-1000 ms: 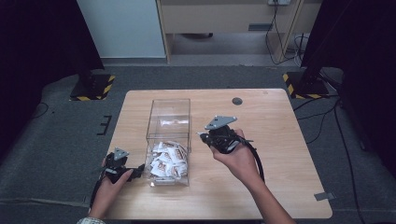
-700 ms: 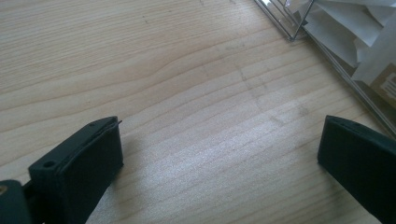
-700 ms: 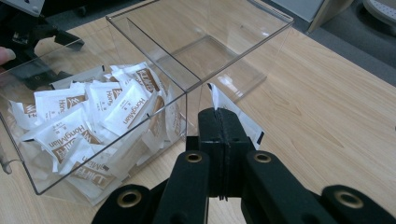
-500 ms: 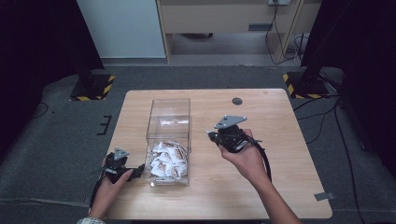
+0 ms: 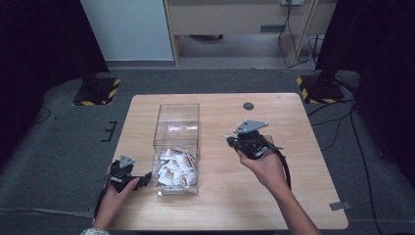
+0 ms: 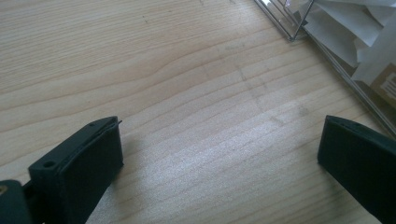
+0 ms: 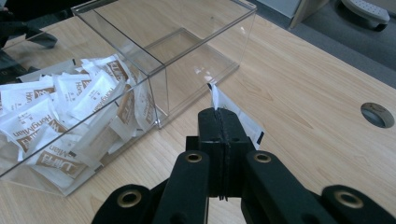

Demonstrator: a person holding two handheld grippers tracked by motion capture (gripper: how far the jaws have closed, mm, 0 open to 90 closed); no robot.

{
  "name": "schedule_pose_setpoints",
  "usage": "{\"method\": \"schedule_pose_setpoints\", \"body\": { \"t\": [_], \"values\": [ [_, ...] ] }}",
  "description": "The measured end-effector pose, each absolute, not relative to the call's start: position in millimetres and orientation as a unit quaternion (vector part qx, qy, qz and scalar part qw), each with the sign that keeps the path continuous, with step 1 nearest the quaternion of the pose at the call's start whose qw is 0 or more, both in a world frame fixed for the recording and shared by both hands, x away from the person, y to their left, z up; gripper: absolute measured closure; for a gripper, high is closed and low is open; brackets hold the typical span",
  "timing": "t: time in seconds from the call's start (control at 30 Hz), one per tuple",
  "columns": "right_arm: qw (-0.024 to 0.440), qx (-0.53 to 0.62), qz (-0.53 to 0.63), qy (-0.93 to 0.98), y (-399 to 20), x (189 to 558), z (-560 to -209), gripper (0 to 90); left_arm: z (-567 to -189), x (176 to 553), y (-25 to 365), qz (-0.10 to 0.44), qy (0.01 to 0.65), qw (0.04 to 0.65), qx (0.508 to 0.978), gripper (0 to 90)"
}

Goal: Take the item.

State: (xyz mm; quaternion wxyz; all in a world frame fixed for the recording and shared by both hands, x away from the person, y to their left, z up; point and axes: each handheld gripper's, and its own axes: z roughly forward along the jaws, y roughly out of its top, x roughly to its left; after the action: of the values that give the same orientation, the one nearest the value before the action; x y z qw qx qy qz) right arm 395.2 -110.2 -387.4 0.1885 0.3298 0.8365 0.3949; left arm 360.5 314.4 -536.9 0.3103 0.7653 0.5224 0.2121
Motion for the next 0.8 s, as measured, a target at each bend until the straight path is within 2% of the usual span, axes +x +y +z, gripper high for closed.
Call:
{"method": "schedule_pose_setpoints", "body": {
  "t": [0.8],
  "values": [
    [0.207, 0.362, 0.390, 0.821, -148, 406, -391, 89.8, -537, 361, 314, 0.212, 0.522, 0.310, 0.765, 0.0]
  ]
}}
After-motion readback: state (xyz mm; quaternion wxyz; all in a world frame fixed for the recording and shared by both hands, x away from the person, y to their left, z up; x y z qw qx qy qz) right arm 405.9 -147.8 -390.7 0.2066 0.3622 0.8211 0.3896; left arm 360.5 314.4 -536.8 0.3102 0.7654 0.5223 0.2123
